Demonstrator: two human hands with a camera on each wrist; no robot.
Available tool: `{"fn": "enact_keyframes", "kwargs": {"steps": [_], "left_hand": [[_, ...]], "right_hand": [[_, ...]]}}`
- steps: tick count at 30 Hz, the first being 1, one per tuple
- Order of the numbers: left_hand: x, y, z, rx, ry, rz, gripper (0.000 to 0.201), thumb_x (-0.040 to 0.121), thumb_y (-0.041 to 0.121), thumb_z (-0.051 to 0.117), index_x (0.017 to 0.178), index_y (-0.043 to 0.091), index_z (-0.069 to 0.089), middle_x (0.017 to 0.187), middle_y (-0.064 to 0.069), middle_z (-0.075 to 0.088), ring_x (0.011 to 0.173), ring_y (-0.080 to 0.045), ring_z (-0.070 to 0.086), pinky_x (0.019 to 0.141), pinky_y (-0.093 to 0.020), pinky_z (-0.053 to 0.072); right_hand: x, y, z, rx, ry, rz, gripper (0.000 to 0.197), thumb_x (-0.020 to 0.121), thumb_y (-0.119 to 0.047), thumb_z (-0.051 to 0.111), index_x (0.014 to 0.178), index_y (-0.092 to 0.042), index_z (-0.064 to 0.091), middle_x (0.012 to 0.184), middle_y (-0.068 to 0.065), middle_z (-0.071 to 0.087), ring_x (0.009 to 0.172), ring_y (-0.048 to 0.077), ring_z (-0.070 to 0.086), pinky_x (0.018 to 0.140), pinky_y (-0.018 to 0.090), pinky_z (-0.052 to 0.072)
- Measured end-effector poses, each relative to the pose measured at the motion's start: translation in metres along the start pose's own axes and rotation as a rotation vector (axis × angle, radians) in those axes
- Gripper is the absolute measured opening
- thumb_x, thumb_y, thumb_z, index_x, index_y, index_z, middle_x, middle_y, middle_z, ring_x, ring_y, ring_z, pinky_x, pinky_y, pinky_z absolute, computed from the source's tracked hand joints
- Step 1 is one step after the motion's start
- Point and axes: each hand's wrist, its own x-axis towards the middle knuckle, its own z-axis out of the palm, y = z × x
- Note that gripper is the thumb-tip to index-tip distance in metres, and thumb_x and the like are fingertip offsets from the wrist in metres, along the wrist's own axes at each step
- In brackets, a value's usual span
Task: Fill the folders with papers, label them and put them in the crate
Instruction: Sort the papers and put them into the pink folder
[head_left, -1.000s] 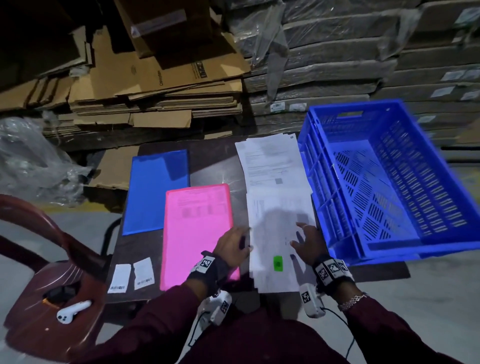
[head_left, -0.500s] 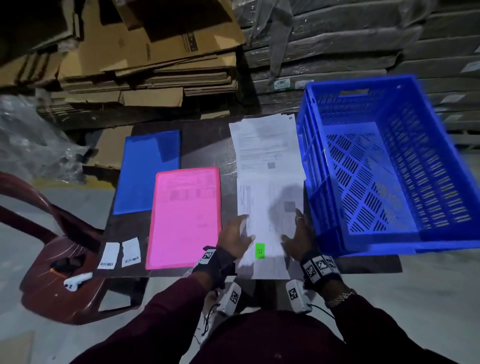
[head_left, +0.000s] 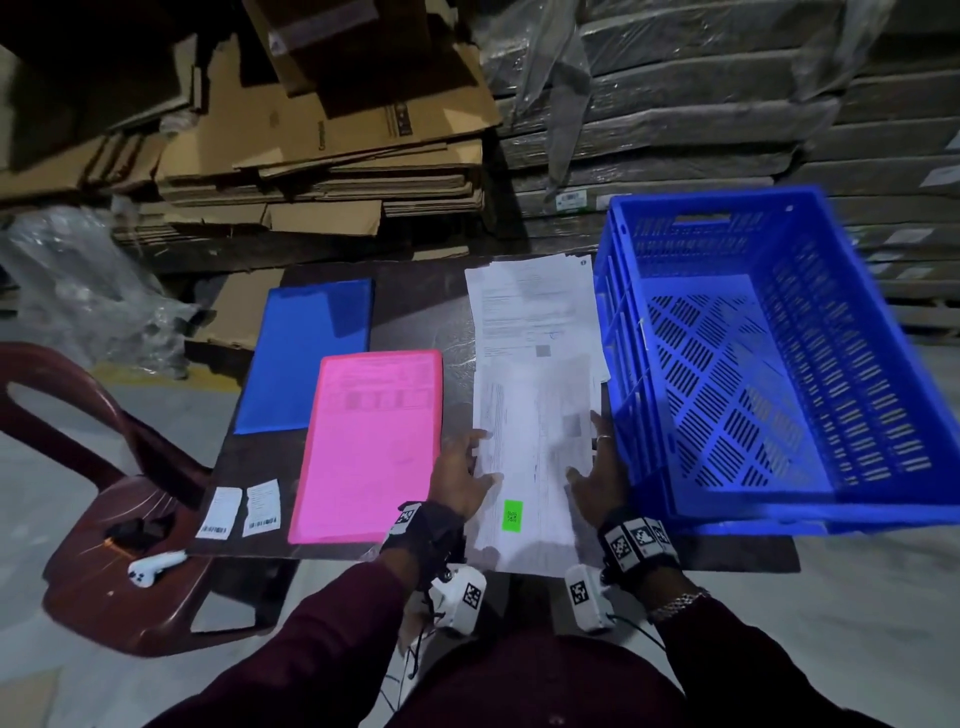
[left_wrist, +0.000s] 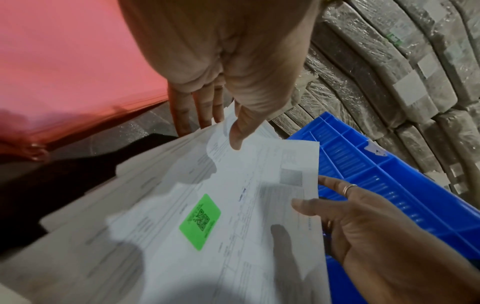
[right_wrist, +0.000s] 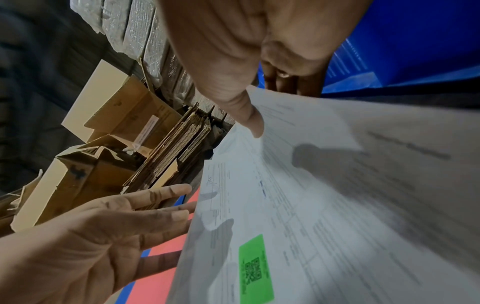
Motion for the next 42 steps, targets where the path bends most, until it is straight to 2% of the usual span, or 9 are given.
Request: {"fn": "enact_keyframes", "kwargs": {"steps": [4, 11, 15, 19, 21, 25, 28, 33, 42], "left_hand": [[0.001, 0.002, -0.001, -0.066, 0.003, -0.061, 0.062, 0.072, 0.002, 0.081, 0.122, 0.03, 0.054, 0.123, -0.003, 0.057, 0.104, -0.015, 0.063, 0.088, -0.027, 0.055], [-0.004, 0.007, -0.01, -0.131, 0.0, 0.023, 0.094, 0.075, -0.002, 0.076, 0.15, 0.027, 0.027, 0.152, 0.007, 0.038, 0.137, -0.009, 0.04, 0.115, -0.036, 0.035], [-0.01, 0.037, -0.033, -0.263, 0.074, 0.205, 0.096, 0.081, -0.017, 0.06, 0.154, 0.028, 0.019, 0.158, 0.01, 0.029, 0.143, -0.017, 0.034, 0.115, -0.046, 0.035], [-0.014, 0.068, -0.059, -0.247, 0.085, 0.375, 0.09, 0.088, -0.015, 0.051, 0.154, 0.036, 0.015, 0.16, 0.009, 0.026, 0.144, -0.025, 0.033, 0.11, -0.058, 0.037], [-0.015, 0.079, -0.069, -0.156, 0.105, 0.5, 0.084, 0.09, -0.018, 0.046, 0.155, 0.026, 0.017, 0.16, 0.01, 0.023, 0.147, -0.022, 0.027, 0.113, -0.059, 0.032], [-0.016, 0.083, -0.07, -0.098, 0.095, 0.596, 0.069, 0.078, -0.03, 0.038, 0.133, 0.007, 0.057, 0.131, -0.008, 0.058, 0.126, -0.012, 0.053, 0.108, -0.052, 0.04], [-0.017, 0.079, -0.064, -0.248, 0.099, 0.475, 0.057, 0.078, -0.028, 0.036, 0.114, -0.001, 0.069, 0.119, -0.01, 0.069, 0.116, -0.013, 0.064, 0.103, -0.029, 0.047], [-0.008, 0.07, -0.062, -0.298, 0.117, 0.392, 0.047, 0.08, -0.024, 0.044, 0.096, 0.006, 0.076, 0.097, -0.006, 0.076, 0.101, -0.025, 0.07, 0.093, -0.043, 0.053], [-0.017, 0.066, -0.051, -0.308, 0.146, 0.319, 0.04, 0.079, -0.022, 0.045, 0.077, 0.003, 0.077, 0.083, -0.006, 0.076, 0.081, -0.021, 0.07, 0.079, -0.028, 0.05]], "right_hand": [[-0.002, -0.002, -0.001, 0.035, -0.032, -0.044, 0.104, 0.077, 0.017, 0.057, 0.155, -0.036, 0.013, 0.15, -0.025, 0.012, 0.14, 0.002, 0.018, 0.117, 0.033, 0.027], [-0.007, -0.009, -0.006, 0.224, 0.015, -0.024, 0.092, 0.078, 0.018, 0.054, 0.15, -0.033, 0.029, 0.158, -0.006, 0.028, 0.144, 0.022, 0.031, 0.112, 0.037, 0.036], [-0.016, -0.032, -0.017, 0.352, 0.076, -0.213, 0.103, 0.076, 0.022, 0.058, 0.155, -0.03, 0.017, 0.159, -0.005, 0.026, 0.13, -0.015, 0.038, 0.1, 0.012, 0.042], [-0.02, -0.057, -0.022, 0.405, 0.117, -0.387, 0.116, 0.075, 0.017, 0.066, 0.155, -0.041, 0.004, 0.161, 0.002, 0.026, 0.143, 0.026, 0.035, 0.113, 0.052, 0.037], [-0.02, -0.068, -0.025, 0.325, 0.181, -0.485, 0.111, 0.079, 0.012, 0.067, 0.156, -0.037, 0.003, 0.161, 0.0, 0.025, 0.143, 0.032, 0.033, 0.114, 0.056, 0.032], [-0.02, -0.082, -0.029, 0.17, 0.217, -0.671, 0.08, 0.085, 0.013, 0.061, 0.15, -0.024, 0.032, 0.158, -0.003, 0.03, 0.142, 0.014, 0.036, 0.111, 0.022, 0.038], [-0.017, -0.081, -0.033, 0.238, 0.088, -0.603, 0.07, 0.085, 0.019, 0.056, 0.12, -0.04, 0.067, 0.119, -0.015, 0.067, 0.098, 0.008, 0.068, 0.08, 0.031, 0.058], [-0.01, -0.068, -0.041, 0.319, -0.018, -0.665, 0.043, 0.088, 0.013, 0.056, 0.118, -0.014, 0.07, 0.122, 0.008, 0.069, 0.12, 0.025, 0.062, 0.106, 0.047, 0.046], [-0.012, -0.057, -0.032, 0.296, 0.061, -0.546, 0.044, 0.084, 0.009, 0.059, 0.099, -0.028, 0.078, 0.102, -0.001, 0.076, 0.098, 0.022, 0.072, 0.089, 0.044, 0.056]]}}
